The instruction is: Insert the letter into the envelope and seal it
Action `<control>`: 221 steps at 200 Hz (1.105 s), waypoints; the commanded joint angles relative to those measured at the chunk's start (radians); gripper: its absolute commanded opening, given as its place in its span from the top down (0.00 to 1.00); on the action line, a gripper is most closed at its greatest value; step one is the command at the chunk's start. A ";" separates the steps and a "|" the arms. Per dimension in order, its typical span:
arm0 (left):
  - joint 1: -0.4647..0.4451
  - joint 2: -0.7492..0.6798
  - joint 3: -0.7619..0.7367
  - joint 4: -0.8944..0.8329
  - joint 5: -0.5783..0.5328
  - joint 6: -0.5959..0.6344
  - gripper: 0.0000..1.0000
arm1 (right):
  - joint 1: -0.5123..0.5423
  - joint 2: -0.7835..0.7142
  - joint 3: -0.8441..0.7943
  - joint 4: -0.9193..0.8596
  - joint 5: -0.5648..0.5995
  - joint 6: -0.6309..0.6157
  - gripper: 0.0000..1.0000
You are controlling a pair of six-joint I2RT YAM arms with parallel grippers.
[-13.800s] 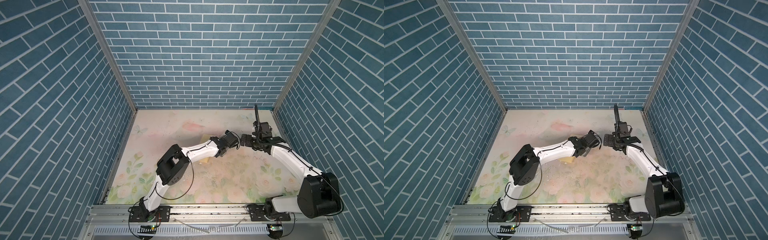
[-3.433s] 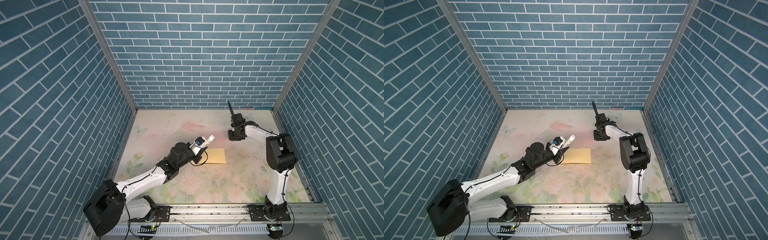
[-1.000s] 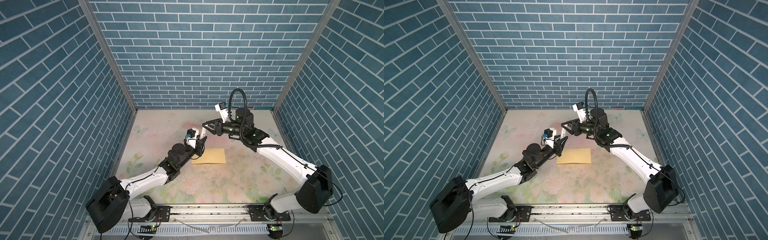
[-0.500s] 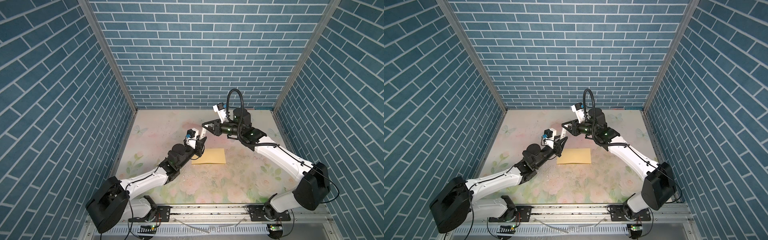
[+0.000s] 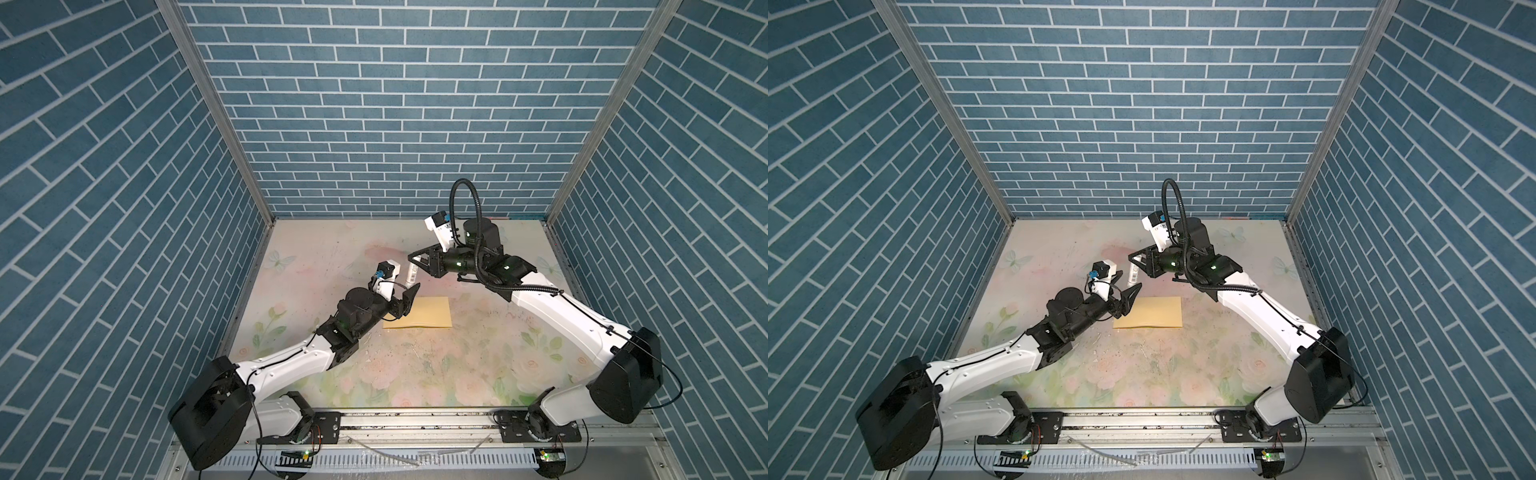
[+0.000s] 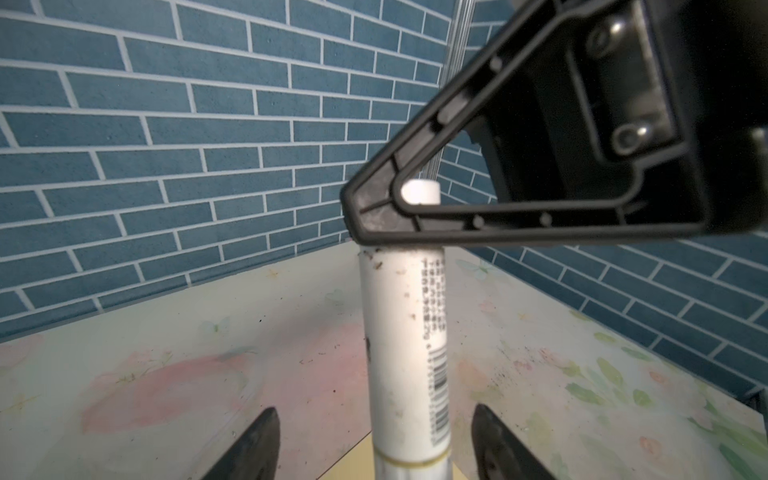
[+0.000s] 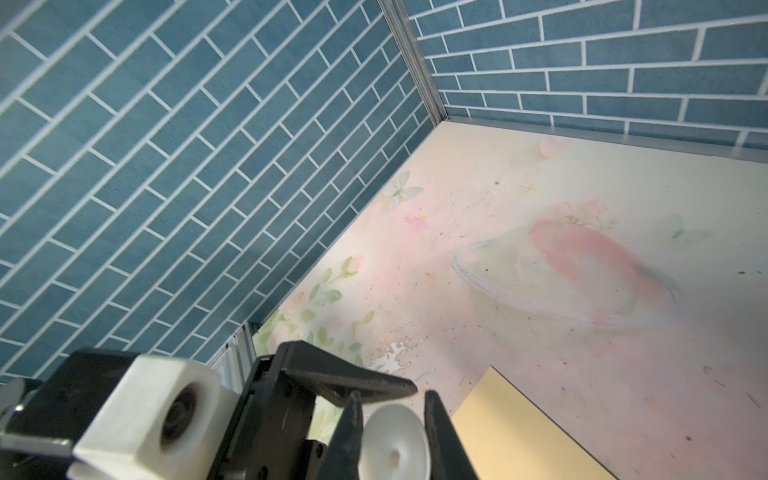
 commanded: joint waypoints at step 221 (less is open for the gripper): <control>0.215 0.032 0.096 -0.012 0.620 -0.192 0.20 | 0.006 0.006 0.216 -0.375 -0.113 -0.332 1.00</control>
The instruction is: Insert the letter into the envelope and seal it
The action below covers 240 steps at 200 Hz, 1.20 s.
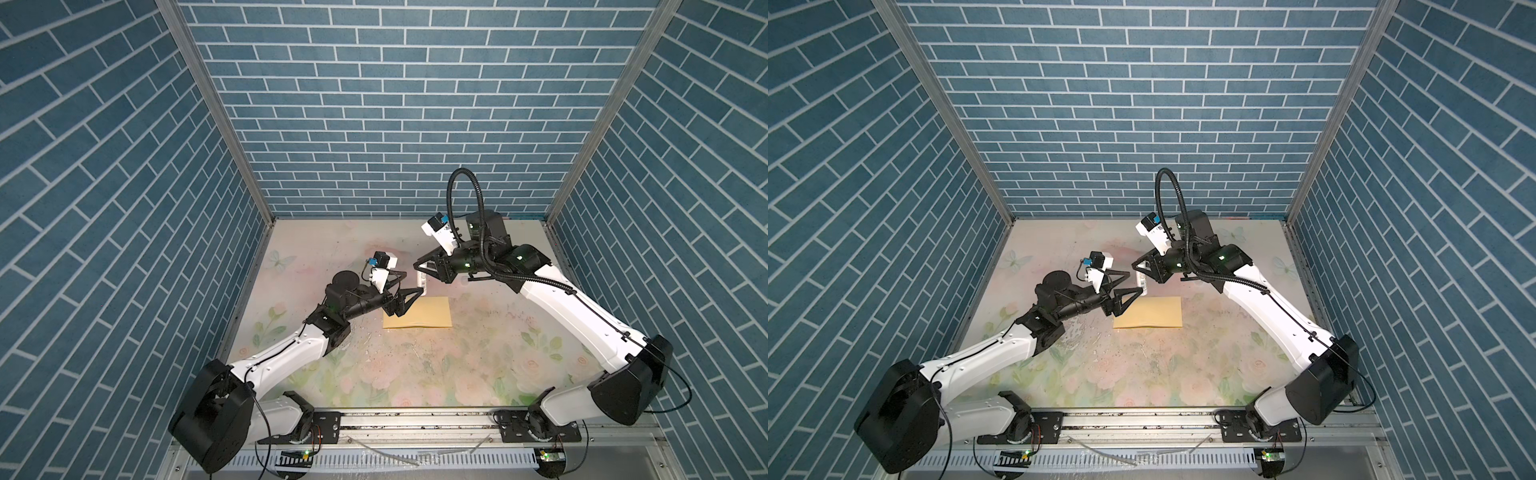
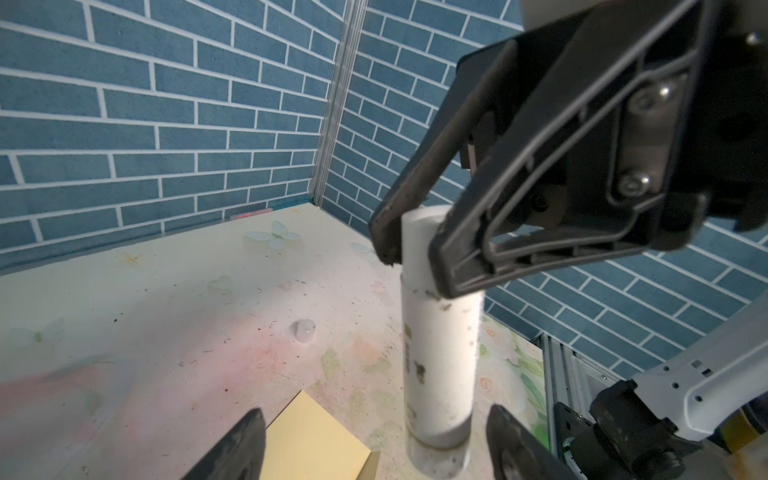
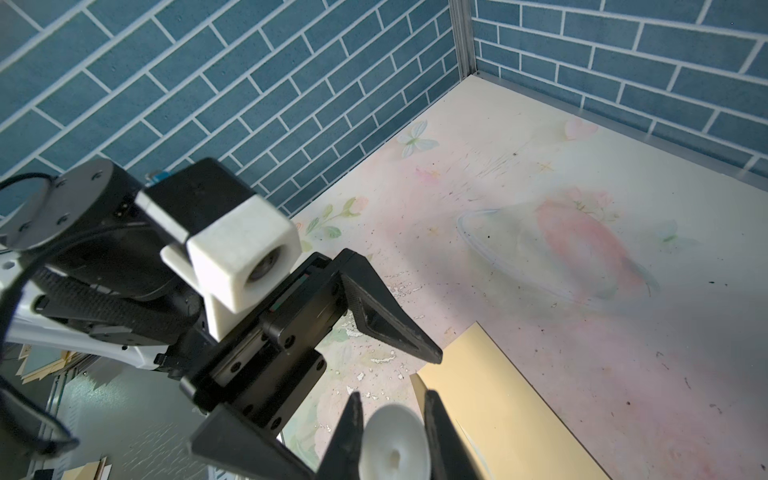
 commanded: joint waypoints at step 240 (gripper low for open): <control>0.021 0.105 0.101 0.084 -0.026 -0.231 1.00 | 0.037 0.029 0.052 0.062 0.120 -0.046 0.68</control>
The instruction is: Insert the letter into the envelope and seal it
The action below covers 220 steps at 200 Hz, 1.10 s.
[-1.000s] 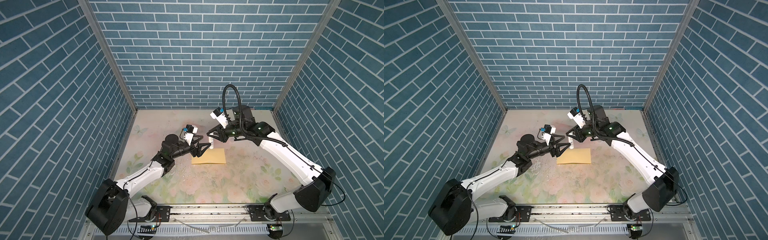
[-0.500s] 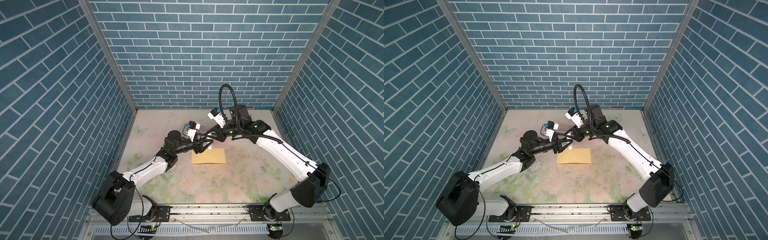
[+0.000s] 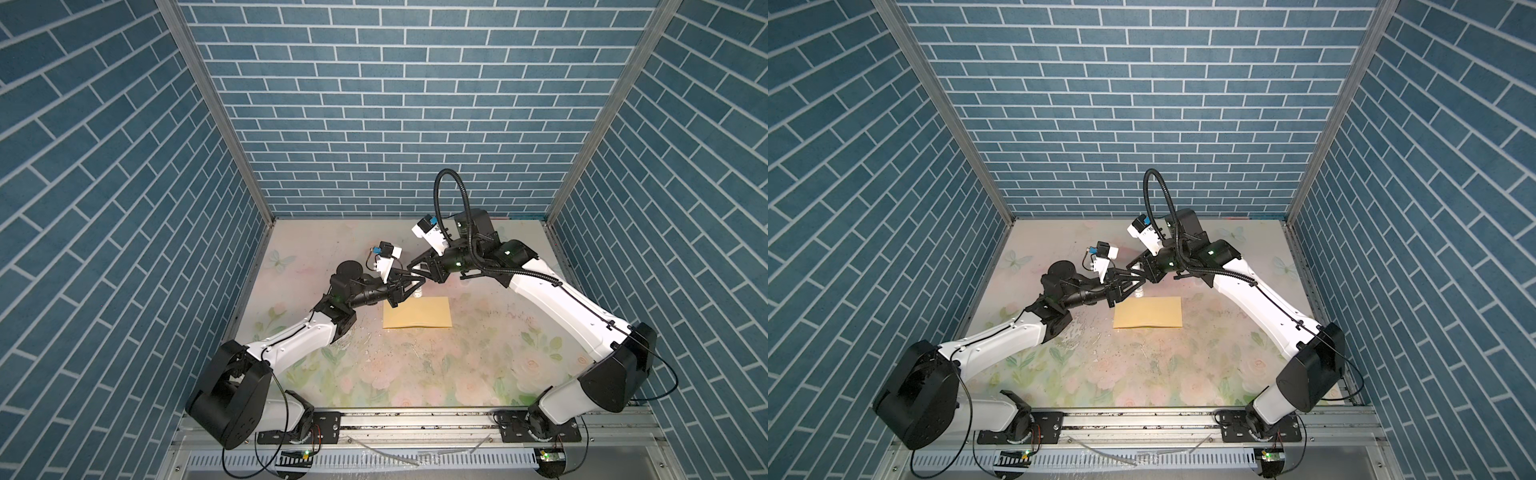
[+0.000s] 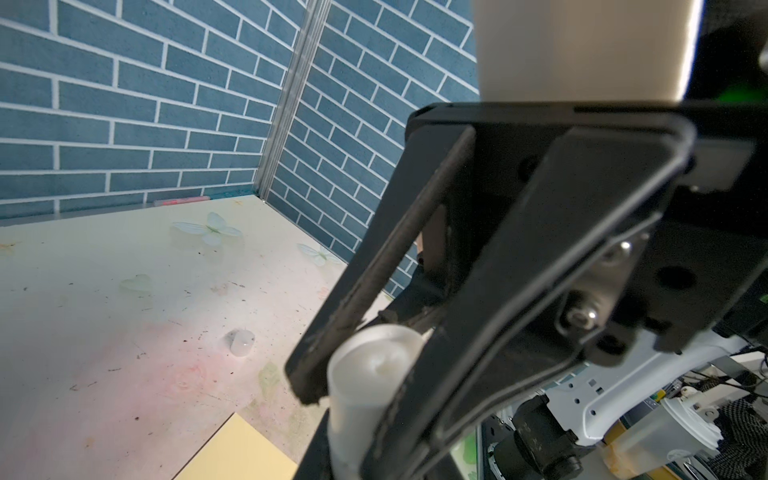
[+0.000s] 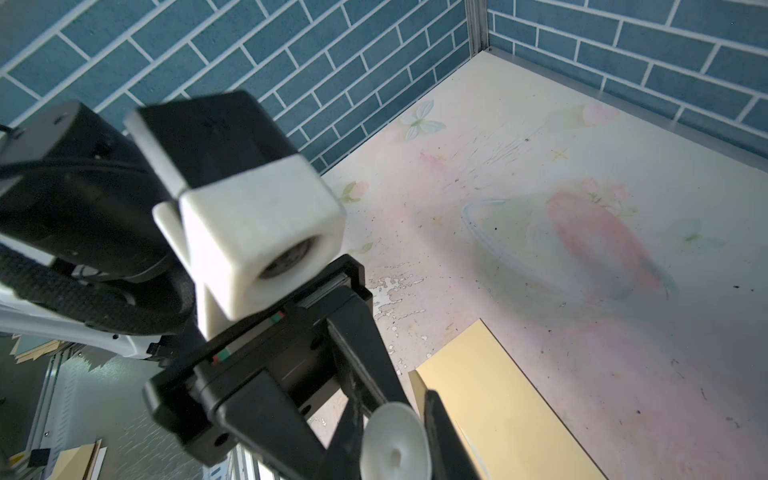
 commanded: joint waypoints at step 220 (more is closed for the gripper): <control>-0.014 -0.181 0.013 -0.108 -0.712 -0.601 1.00 | 0.218 -0.086 -0.496 0.981 0.531 -0.218 0.40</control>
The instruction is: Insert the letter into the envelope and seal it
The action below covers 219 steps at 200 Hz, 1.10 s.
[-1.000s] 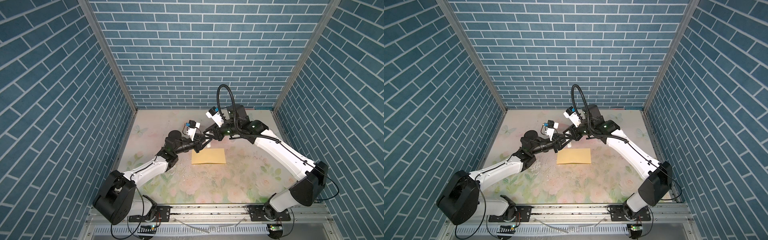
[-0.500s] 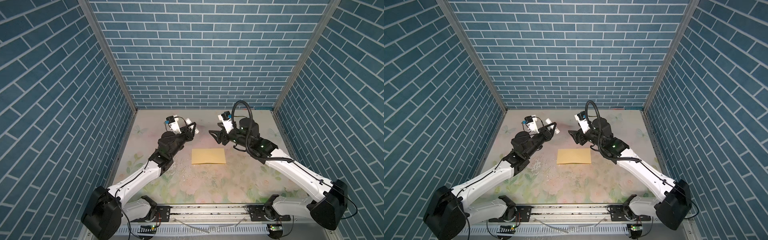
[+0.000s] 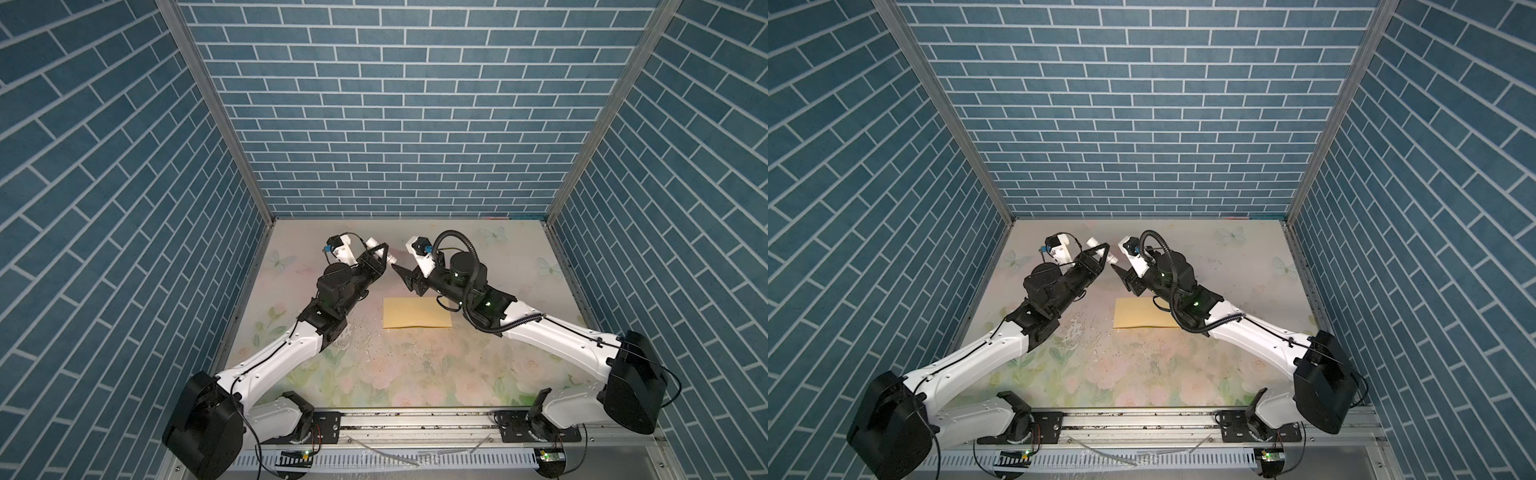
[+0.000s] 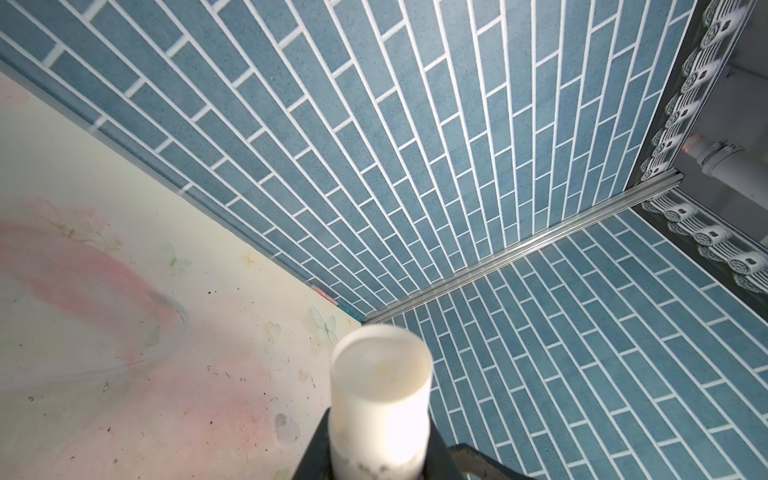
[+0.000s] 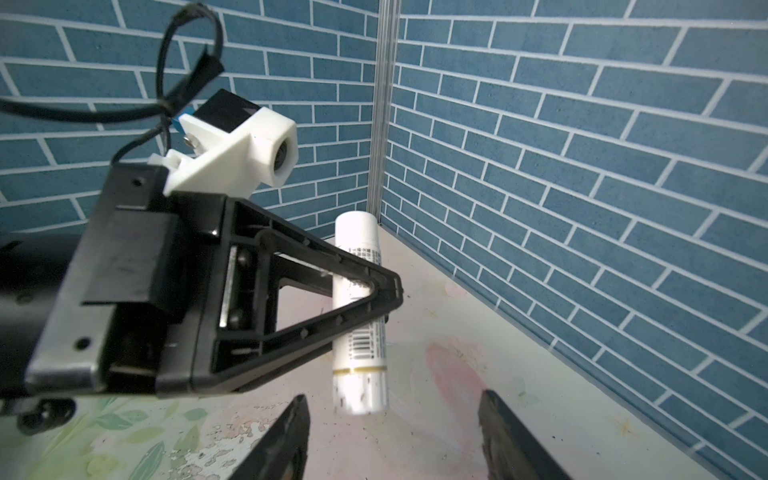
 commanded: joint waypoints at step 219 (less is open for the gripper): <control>-0.005 0.011 0.004 0.051 0.026 -0.001 1.00 | 0.019 0.065 0.067 0.062 0.002 -0.028 0.62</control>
